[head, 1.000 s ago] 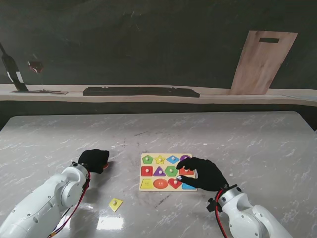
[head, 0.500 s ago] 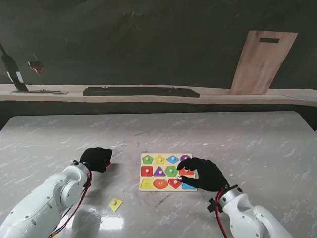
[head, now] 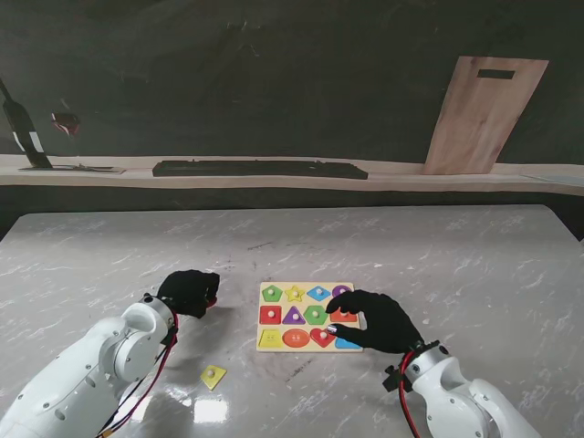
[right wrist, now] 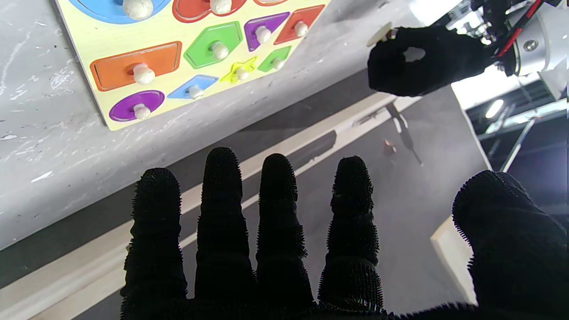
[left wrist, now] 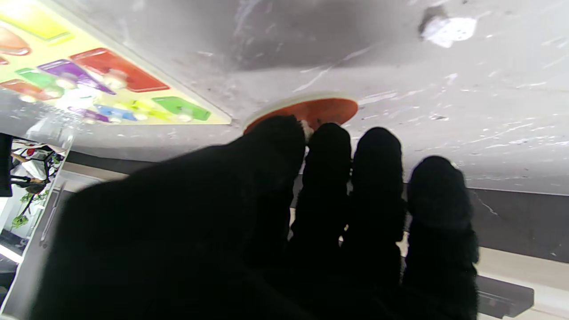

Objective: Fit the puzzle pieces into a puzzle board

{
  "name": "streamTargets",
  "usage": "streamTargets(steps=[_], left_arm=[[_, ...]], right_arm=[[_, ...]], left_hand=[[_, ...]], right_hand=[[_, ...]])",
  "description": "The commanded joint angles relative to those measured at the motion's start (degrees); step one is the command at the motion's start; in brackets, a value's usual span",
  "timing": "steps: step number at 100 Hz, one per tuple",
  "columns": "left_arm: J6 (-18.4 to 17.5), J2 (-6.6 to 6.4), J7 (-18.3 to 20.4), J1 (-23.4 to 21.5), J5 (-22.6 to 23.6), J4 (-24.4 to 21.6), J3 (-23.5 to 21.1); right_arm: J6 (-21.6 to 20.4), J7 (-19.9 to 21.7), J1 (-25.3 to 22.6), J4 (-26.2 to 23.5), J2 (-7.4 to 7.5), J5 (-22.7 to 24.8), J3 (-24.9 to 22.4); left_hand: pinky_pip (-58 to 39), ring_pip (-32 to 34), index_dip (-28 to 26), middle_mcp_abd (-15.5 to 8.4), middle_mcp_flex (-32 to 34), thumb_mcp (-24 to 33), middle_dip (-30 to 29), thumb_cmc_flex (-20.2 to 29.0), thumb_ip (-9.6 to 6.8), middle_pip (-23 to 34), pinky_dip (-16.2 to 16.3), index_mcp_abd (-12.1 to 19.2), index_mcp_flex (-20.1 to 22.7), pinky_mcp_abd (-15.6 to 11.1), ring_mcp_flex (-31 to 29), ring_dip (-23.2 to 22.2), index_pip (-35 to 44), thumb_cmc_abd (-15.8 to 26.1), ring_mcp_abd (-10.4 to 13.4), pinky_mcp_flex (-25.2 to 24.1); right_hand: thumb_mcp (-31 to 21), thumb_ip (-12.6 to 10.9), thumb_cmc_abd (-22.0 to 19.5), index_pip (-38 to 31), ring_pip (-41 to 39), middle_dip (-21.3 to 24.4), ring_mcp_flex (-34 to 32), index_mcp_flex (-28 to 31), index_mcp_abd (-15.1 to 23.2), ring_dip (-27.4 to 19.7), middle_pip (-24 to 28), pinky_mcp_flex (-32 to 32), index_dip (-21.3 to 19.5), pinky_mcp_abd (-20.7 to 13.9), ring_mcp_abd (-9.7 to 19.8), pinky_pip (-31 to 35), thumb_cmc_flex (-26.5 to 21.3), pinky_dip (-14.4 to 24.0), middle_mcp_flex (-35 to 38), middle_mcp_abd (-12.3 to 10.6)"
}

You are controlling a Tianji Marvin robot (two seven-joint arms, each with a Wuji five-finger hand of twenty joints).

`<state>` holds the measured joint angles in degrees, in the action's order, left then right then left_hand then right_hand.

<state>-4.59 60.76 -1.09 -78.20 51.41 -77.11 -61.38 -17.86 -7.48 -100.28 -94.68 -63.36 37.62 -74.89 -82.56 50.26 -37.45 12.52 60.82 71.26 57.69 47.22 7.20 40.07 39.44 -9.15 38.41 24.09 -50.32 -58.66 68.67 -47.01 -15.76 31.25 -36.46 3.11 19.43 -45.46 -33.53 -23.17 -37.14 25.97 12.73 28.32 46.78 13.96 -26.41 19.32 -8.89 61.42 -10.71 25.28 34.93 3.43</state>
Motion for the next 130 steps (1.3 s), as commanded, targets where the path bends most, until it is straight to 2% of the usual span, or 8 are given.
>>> streamTargets(steps=[1,31,68,99,130], left_arm=[[-0.2,0.23,0.7,-0.4,-0.7,-1.6,0.2],[2.0,0.6,3.0,-1.4,-3.6,-6.1,2.4],[4.6,0.98,4.9,-0.6,-6.0,-10.3,7.6],[7.6,1.72,5.5,1.9,-9.6,-10.6,12.9],[9.7,2.44,4.6,4.0,-10.6,-9.8,17.6]], right_arm=[[-0.8,-0.1,-0.6,-0.7,-0.2,0.0,-0.1],[-3.6,-0.9,-2.1,-1.6,-0.44,-0.9,-1.9],[-7.5,-3.5,-3.9,-2.5,-0.93,-0.8,-4.4],[-9.6,-4.1,-5.3,-3.3,-1.28,-2.3,-6.0],[-10.3,-4.1,-6.0,-4.0,-1.45,-3.5,-6.7]], left_hand=[[-2.5,1.3,-1.6,-1.1,-0.9,4.6,1.2,1.1,-3.44,1.6,1.5,-1.1,-2.1,0.2,-0.7,-0.9,1.5,-1.2,0.6,-0.4],[-2.4,1.1,-2.2,-1.1,-1.1,4.3,1.3,1.2,-3.53,1.6,1.6,-1.0,-2.3,0.2,-0.6,-1.1,1.3,-0.9,0.6,-0.5],[-2.4,1.0,-2.5,-1.0,-1.4,3.8,1.5,1.5,-3.59,1.5,1.9,-1.1,-2.5,0.2,-0.3,-1.5,0.9,-0.4,0.5,-0.8],[-2.5,1.1,-2.6,-0.7,-1.5,3.5,1.6,1.7,-3.57,1.5,2.1,-1.4,-2.6,0.2,-0.2,-1.7,0.6,-0.2,0.2,-1.0],[-2.7,1.1,-2.9,-0.7,-1.8,3.2,1.7,1.8,-3.48,1.4,2.4,-1.2,-2.8,0.2,0.1,-1.7,0.5,0.2,0.2,-1.2]], right_hand=[[0.9,-0.6,-1.1,-0.5,-0.8,-0.1,0.8,0.9,1.6,0.2,-0.1,-0.4,-0.5,-0.8,1.7,1.1,-1.4,0.5,1.1,-1.8],[1.0,-0.6,-1.2,-0.5,-0.8,-0.1,0.8,1.1,1.7,0.2,-0.2,-0.4,-0.5,-0.8,1.7,1.1,-1.5,0.5,1.1,-1.8],[1.2,-0.7,-1.5,-0.3,-0.8,-0.1,0.9,1.1,1.4,0.2,-0.3,-0.4,-0.5,-0.8,1.7,1.0,-1.7,0.4,1.0,-1.7],[1.2,-0.8,-1.5,-0.3,-0.7,-0.1,0.9,1.3,1.3,0.2,-0.2,-0.4,-0.6,-0.8,1.5,1.0,-1.9,0.4,1.1,-1.6],[1.3,-0.8,-1.5,-0.2,-0.7,-0.1,0.9,1.2,1.3,0.2,-0.3,-0.5,-0.6,-0.7,1.6,1.0,-1.9,0.4,1.1,-1.7]])
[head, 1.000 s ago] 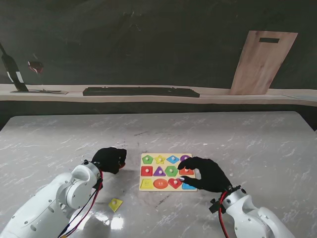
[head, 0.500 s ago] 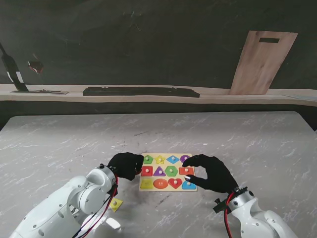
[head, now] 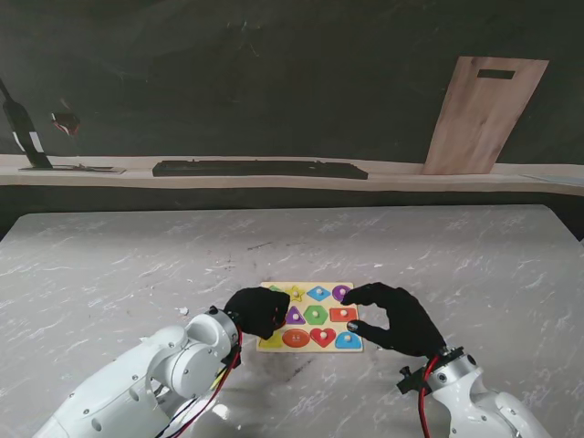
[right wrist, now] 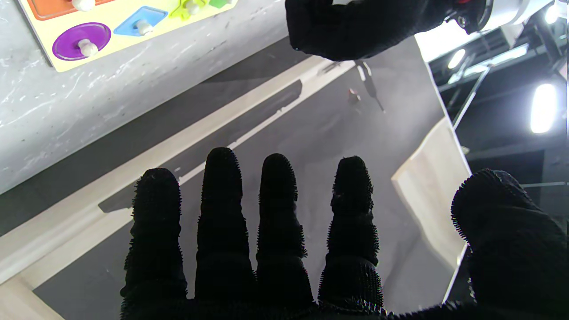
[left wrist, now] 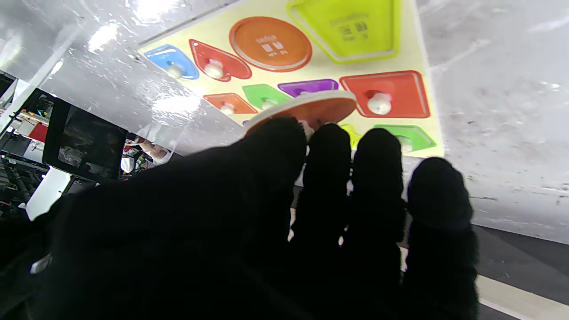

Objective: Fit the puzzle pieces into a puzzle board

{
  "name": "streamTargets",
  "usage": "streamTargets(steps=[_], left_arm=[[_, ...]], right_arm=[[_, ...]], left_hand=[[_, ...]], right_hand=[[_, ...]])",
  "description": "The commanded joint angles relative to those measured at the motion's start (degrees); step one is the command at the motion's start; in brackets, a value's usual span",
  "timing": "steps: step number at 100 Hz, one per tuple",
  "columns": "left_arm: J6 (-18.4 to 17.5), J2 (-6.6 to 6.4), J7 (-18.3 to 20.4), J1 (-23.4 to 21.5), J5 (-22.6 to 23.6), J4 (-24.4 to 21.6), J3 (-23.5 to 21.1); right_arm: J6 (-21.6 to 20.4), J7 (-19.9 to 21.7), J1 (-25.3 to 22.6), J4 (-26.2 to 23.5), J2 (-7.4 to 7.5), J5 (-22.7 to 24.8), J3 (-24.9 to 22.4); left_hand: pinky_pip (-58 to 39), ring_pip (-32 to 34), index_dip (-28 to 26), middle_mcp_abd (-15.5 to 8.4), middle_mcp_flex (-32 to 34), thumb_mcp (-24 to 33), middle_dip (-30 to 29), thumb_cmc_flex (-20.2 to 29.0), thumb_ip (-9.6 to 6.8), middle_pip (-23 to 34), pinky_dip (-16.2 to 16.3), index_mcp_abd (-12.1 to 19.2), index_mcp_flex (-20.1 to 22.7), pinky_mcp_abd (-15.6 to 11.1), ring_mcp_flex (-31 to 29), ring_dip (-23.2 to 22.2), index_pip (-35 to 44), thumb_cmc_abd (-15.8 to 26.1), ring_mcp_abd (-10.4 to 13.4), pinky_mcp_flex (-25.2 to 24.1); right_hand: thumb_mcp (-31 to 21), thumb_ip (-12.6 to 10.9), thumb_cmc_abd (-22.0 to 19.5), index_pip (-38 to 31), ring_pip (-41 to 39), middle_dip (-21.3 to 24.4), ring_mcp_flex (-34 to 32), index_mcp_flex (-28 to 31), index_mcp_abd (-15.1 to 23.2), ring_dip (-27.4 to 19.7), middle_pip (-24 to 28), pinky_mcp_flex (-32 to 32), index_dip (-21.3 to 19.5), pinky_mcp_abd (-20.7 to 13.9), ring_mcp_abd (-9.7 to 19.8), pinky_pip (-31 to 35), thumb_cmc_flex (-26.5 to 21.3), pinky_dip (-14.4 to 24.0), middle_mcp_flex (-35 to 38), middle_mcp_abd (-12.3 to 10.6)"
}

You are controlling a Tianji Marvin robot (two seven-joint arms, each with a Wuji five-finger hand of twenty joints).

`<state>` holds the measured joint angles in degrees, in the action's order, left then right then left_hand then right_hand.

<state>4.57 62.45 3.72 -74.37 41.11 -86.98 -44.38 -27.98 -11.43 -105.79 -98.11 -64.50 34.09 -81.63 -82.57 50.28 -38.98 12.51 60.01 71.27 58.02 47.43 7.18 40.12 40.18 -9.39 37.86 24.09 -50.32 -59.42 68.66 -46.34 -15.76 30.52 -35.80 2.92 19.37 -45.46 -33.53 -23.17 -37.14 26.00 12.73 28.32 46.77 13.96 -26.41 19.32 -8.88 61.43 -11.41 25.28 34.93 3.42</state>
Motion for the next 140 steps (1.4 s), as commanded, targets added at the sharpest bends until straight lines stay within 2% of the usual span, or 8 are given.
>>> streamTargets(steps=[1,70,140], left_arm=[[0.6,0.8,-0.3,0.2,-0.4,0.1,0.8],[6.1,3.42,-5.5,4.0,-2.0,4.4,9.1],[7.4,4.6,-7.7,4.9,-2.9,6.8,11.1]], right_arm=[[-0.2,-0.1,-0.5,-0.6,-0.3,0.0,0.1],[0.0,-0.2,-1.1,-1.3,-0.39,-0.4,-0.4],[0.3,-0.2,-1.0,-1.3,-0.43,-0.6,-0.4]], left_hand=[[-2.7,1.1,-1.4,-0.6,-1.1,3.1,1.3,1.6,-3.47,1.4,1.7,-1.0,-2.3,0.2,0.2,-1.0,0.5,-0.5,0.1,-0.5],[-3.8,2.5,-1.4,-0.1,-1.6,2.8,1.6,1.8,-3.07,2.1,2.8,-1.8,-3.1,0.5,0.5,-1.2,1.0,-0.2,-0.7,-0.5],[-3.4,2.9,-0.9,0.2,-2.0,2.5,1.3,2.2,-2.73,2.4,2.9,-1.9,-3.4,0.8,1.0,-0.8,1.3,0.1,-1.0,-0.8]], right_hand=[[0.7,-0.6,-1.5,-0.2,-0.7,-0.1,0.9,1.2,1.3,0.2,-0.3,-0.5,-0.6,-0.7,1.6,1.0,-1.2,0.4,1.1,-1.7],[0.7,-0.6,-1.5,-0.2,-0.7,-0.1,0.9,1.3,1.3,0.2,-0.3,-0.5,-0.6,-0.7,1.6,0.9,-1.3,0.4,1.2,-1.7],[0.8,-0.6,-1.6,-0.1,-0.7,-0.1,0.8,1.2,1.2,0.2,-0.3,-0.5,-0.6,-0.7,1.6,0.9,-1.3,0.5,1.2,-1.7]])
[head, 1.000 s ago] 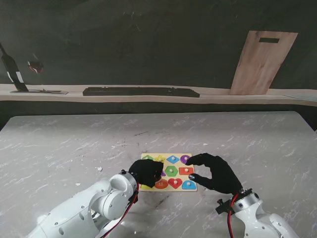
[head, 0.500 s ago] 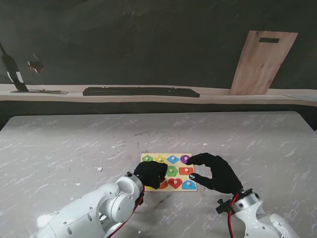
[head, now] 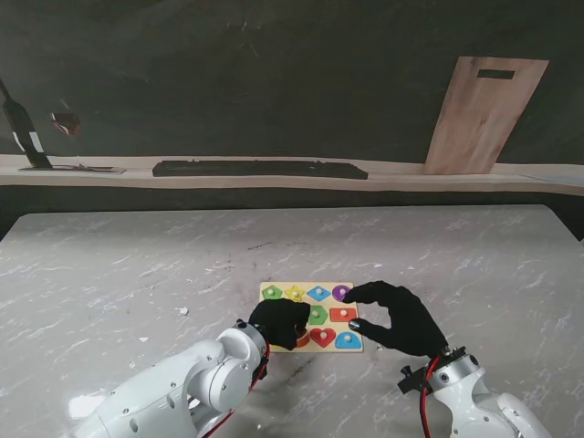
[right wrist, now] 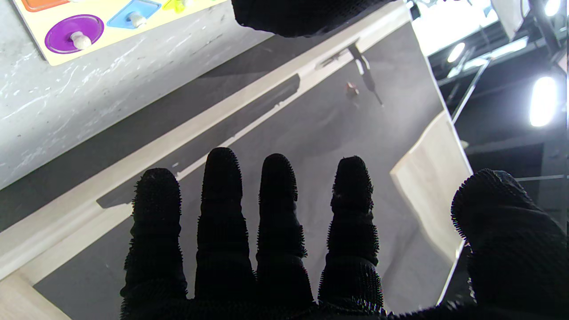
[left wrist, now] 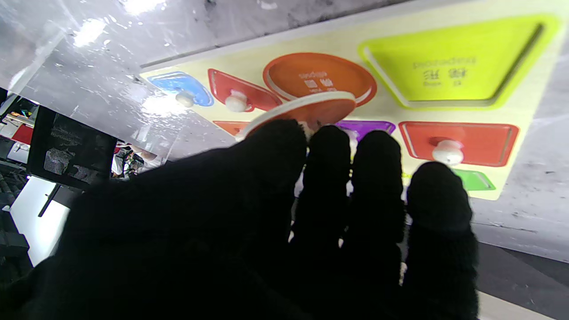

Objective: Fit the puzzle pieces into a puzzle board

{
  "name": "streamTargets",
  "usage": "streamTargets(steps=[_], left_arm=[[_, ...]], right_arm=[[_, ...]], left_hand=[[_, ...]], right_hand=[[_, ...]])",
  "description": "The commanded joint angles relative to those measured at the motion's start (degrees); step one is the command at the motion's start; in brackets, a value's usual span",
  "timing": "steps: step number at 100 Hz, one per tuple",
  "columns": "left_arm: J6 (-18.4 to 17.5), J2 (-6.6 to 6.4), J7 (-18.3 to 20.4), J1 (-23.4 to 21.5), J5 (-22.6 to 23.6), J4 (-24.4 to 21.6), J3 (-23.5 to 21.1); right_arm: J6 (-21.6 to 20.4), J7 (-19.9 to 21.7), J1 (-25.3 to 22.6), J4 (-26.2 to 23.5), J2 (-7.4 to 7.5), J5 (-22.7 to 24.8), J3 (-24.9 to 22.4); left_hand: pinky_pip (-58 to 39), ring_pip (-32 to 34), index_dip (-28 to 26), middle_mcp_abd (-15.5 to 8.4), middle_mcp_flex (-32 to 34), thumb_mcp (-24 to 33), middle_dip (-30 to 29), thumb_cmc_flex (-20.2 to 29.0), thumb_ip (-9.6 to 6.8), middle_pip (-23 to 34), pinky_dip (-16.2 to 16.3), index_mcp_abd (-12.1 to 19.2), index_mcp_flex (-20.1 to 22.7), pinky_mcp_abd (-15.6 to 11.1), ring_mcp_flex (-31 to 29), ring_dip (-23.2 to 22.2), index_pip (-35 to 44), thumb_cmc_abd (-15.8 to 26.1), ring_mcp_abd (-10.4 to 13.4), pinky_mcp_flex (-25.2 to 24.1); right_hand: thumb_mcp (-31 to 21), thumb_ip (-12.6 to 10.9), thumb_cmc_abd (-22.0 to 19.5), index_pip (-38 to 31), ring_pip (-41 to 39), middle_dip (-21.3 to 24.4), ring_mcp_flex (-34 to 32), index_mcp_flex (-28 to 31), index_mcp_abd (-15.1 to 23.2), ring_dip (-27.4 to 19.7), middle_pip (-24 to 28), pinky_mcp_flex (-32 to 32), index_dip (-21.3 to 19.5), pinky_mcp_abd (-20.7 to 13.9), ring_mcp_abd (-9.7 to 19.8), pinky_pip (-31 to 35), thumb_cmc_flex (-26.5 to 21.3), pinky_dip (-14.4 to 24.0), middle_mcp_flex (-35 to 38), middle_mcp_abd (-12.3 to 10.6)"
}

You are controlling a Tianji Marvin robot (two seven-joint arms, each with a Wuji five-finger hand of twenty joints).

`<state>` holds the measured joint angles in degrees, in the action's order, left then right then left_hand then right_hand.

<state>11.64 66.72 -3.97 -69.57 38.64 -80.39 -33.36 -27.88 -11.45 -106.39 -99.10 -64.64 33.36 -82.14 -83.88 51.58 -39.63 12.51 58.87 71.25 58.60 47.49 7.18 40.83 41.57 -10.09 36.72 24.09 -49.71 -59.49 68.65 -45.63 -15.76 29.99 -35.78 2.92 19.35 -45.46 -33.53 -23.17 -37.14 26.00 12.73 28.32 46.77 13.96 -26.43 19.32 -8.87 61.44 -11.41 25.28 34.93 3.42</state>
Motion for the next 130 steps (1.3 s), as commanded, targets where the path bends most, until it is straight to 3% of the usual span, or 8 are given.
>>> streamTargets(steps=[1,130], left_arm=[[0.3,0.34,0.0,0.1,-0.5,0.2,0.1],[1.0,1.2,-1.3,1.4,-1.0,3.3,1.9]], right_arm=[[0.2,-0.1,-0.4,-0.3,-0.29,0.1,0.1],[0.4,-0.3,-0.3,-0.2,-0.32,0.1,0.2]], left_hand=[[-2.1,1.6,-0.2,0.2,-0.8,2.5,0.7,2.1,-2.73,1.6,1.6,-1.2,-2.2,0.8,0.4,-0.7,1.3,-0.6,-1.0,-0.2],[-1.5,1.7,0.5,0.3,-1.7,1.0,0.2,2.6,-2.03,1.3,1.7,-0.8,-2.9,0.7,1.4,-0.4,1.0,0.5,-1.1,-0.8]], right_hand=[[0.7,-0.6,-1.6,-0.2,-0.7,-0.1,0.8,1.2,1.2,0.2,-0.3,-0.5,-0.6,-0.7,1.6,0.9,-1.3,0.5,1.1,-1.7],[0.8,-0.6,-1.6,-0.2,-0.7,-0.1,0.8,1.3,1.1,0.2,-0.2,-0.5,-0.6,-0.8,1.6,0.9,-1.4,0.5,1.3,-1.7]])
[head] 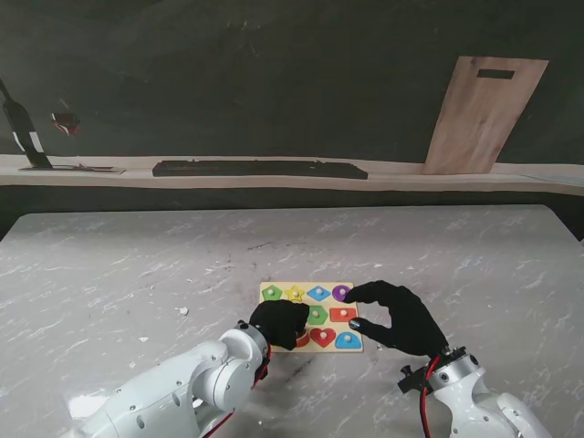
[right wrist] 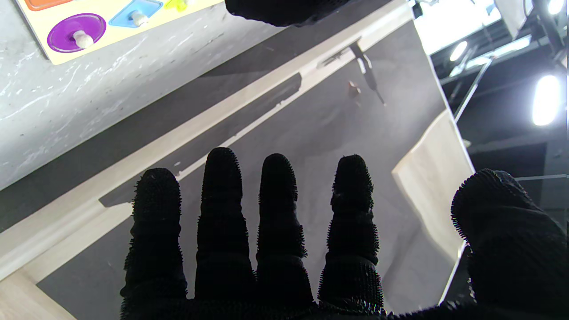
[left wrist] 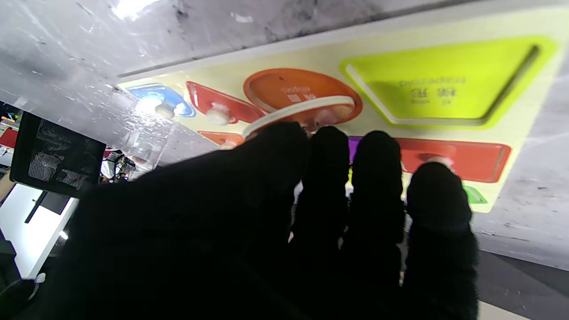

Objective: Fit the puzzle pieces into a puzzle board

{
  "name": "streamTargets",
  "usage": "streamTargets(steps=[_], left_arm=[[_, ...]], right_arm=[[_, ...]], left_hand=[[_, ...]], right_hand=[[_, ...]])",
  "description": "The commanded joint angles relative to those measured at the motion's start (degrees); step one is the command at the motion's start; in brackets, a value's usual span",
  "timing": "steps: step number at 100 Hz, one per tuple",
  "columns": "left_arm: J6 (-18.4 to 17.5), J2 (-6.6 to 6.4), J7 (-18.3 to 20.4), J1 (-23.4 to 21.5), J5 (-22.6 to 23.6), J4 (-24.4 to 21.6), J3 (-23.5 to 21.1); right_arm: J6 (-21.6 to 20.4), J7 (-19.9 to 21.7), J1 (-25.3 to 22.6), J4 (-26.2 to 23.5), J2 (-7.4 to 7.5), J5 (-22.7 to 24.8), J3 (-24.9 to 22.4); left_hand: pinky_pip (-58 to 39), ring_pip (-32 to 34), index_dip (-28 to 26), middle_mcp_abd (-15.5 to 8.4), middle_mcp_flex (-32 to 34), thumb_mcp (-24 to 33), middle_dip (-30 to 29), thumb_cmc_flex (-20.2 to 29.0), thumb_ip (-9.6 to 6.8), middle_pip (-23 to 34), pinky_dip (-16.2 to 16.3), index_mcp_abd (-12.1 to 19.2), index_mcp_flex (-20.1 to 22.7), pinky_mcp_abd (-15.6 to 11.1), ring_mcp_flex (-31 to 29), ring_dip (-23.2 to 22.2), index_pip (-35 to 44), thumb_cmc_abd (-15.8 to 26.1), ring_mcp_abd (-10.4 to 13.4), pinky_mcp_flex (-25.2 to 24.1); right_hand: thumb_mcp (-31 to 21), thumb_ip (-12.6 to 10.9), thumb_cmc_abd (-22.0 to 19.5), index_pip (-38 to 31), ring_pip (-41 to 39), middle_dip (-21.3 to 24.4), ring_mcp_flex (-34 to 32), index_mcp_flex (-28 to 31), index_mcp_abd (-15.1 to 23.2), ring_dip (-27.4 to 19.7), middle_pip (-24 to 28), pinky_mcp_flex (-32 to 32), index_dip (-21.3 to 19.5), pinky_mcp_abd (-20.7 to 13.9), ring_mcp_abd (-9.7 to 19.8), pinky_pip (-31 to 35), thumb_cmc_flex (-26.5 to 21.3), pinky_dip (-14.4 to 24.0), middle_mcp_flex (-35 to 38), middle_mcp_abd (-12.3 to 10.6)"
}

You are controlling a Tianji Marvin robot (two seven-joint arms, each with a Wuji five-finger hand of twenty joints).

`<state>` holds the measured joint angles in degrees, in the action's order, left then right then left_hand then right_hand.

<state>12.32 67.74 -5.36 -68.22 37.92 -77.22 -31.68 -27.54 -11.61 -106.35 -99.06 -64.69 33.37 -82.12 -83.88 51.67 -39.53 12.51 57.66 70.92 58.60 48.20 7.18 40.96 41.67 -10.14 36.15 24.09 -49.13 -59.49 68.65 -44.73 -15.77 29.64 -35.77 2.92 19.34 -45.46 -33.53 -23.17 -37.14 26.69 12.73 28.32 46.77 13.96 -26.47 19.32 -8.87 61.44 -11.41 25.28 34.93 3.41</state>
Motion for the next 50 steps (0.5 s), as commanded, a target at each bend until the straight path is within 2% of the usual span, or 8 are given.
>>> streamTargets(steps=[1,50], left_arm=[[0.3,0.18,0.1,0.1,-0.3,0.2,0.2],[0.6,-0.05,0.8,0.7,0.5,0.6,1.3]], right_arm=[[0.1,-0.1,-0.4,-0.2,-0.27,0.1,0.2],[0.1,-0.2,-0.4,-0.2,-0.29,0.2,0.1]], left_hand=[[-1.5,1.6,0.4,0.3,-0.5,1.4,0.2,2.0,-2.03,1.2,1.6,-0.7,-2.3,0.7,0.8,-0.4,1.0,-0.4,-1.1,-0.5],[-1.3,1.5,0.8,0.6,-0.6,1.0,-0.1,2.2,-1.92,0.9,1.7,-0.9,-2.4,0.9,1.1,-0.2,1.0,-0.2,-1.3,-0.6]], right_hand=[[0.8,-0.6,-1.6,-0.3,-0.7,-0.1,0.9,0.7,1.1,0.2,-0.2,-0.5,-0.6,-0.8,1.6,0.9,-1.4,0.5,1.3,-1.6],[0.8,-0.6,-1.7,-0.3,-0.7,-0.1,0.8,0.7,1.0,0.2,-0.2,-0.4,-0.6,-0.8,1.6,0.9,-1.4,0.5,1.3,-1.7]])
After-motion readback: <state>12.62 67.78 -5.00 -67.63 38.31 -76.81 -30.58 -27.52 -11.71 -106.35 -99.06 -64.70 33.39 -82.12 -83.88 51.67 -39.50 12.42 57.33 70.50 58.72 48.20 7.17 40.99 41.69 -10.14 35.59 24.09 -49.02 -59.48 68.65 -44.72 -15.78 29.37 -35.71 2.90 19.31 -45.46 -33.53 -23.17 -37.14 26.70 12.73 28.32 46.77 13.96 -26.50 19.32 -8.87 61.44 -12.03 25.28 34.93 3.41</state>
